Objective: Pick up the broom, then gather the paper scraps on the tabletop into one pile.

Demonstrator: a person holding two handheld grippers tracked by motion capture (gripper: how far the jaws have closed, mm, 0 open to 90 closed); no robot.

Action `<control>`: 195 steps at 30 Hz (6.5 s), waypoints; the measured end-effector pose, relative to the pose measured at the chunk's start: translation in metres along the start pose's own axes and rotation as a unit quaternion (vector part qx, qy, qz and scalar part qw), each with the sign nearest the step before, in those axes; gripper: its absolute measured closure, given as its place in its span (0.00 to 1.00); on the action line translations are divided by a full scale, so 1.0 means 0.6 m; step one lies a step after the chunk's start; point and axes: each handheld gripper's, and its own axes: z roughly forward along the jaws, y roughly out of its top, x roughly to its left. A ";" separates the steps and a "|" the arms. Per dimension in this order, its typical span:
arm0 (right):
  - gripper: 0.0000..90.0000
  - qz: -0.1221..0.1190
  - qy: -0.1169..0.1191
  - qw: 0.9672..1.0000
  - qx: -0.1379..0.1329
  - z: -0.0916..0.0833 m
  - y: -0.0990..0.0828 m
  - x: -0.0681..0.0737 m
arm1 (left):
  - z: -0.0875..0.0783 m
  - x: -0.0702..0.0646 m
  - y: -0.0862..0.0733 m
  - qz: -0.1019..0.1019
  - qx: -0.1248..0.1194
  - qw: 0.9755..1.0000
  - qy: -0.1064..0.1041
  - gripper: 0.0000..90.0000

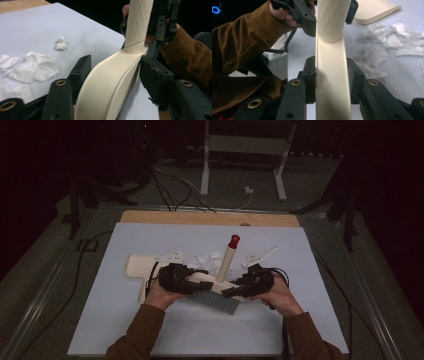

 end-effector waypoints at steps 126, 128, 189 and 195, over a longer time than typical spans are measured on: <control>0.76 0.276 -0.253 0.919 -0.125 0.043 -0.066 -0.034 | -0.224 -0.023 -0.158 -0.066 -0.094 0.884 0.452 0.01; 0.76 0.279 -0.250 0.919 -0.125 0.036 -0.067 -0.034 | -0.223 -0.023 -0.158 -0.066 -0.093 0.885 0.452 0.01; 0.76 0.280 -0.332 0.892 -0.123 0.122 0.014 -0.039 | -0.231 -0.019 -0.164 -0.078 -0.098 0.883 0.453 0.01; 0.76 0.290 -0.338 0.886 -0.128 0.091 -0.008 -0.036 | -0.228 -0.019 -0.164 -0.078 -0.097 0.883 0.453 0.01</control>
